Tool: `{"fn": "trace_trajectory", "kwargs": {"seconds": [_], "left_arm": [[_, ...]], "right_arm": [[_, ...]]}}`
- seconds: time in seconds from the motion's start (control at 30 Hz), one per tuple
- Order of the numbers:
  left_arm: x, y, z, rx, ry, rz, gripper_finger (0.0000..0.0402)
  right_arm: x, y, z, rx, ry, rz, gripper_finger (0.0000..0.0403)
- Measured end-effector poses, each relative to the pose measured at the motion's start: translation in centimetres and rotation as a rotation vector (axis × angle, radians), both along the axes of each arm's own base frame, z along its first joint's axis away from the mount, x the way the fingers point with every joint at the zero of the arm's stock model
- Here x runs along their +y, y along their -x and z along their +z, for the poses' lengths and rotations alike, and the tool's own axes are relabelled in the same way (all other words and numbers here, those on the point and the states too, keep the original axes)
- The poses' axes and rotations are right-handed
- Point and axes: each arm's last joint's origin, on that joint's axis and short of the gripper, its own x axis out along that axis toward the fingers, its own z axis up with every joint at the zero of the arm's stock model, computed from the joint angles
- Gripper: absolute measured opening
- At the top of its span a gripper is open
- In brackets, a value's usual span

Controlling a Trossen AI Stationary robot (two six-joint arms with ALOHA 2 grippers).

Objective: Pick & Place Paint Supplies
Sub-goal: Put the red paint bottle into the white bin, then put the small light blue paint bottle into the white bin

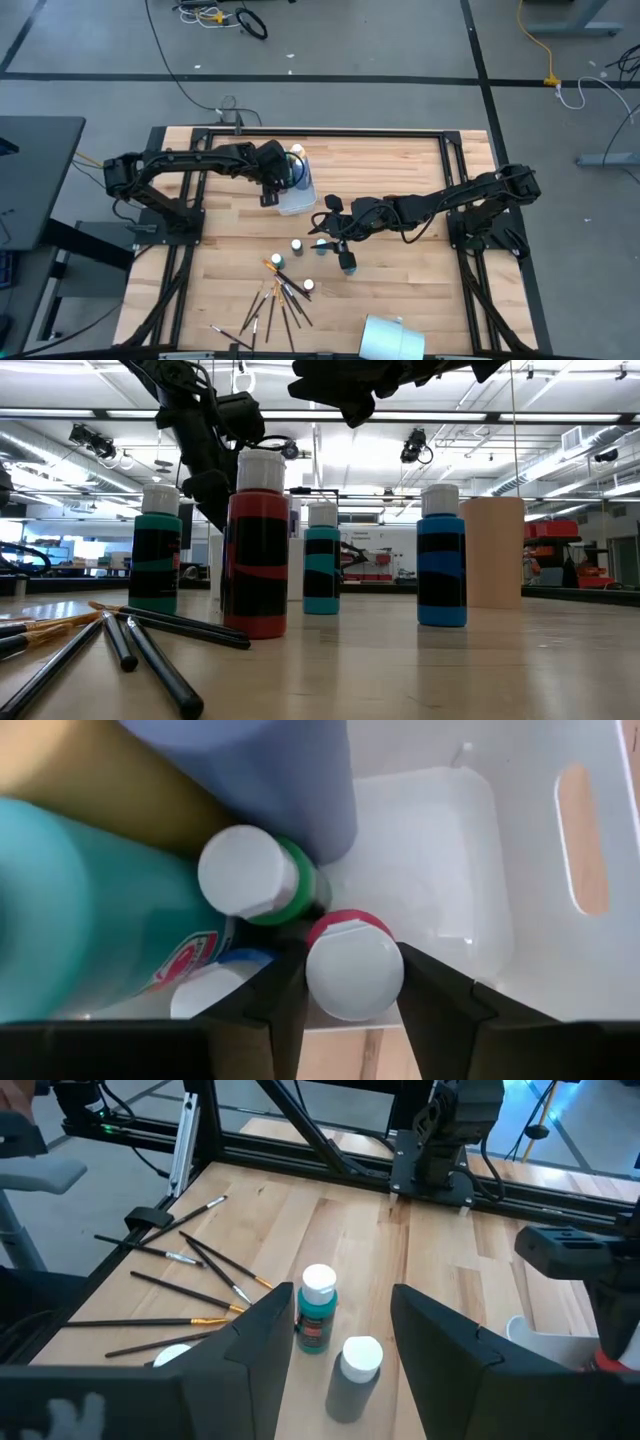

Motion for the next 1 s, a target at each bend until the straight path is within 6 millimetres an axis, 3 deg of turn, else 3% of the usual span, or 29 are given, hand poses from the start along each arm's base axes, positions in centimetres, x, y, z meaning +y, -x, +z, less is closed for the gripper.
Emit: {"fn": "trace_trajectory", "kwargs": {"seconds": [0.2,0.53,0.8,1.0], "left_arm": [[0.1,-0.1,0.0,-0.014,-0.021,-0.006,0.0146],[-0.2,-0.4,0.4,0.004,-0.087,0.003,0.0199],[-1.4,-0.9,2.6,-0.053,-0.156,-0.041,0.0203],[-2.9,0.0,4.9,-0.150,-0.156,-0.042,0.0193]], "right_arm": [[0.0,0.0,0.0,0.000,0.000,0.000,0.0171],[0.0,0.0,0.0,0.000,0.000,0.000,0.0171],[0.0,0.0,0.0,0.003,0.000,0.000,0.0171],[0.0,0.1,-0.2,0.018,0.003,0.000,0.0171]]}}
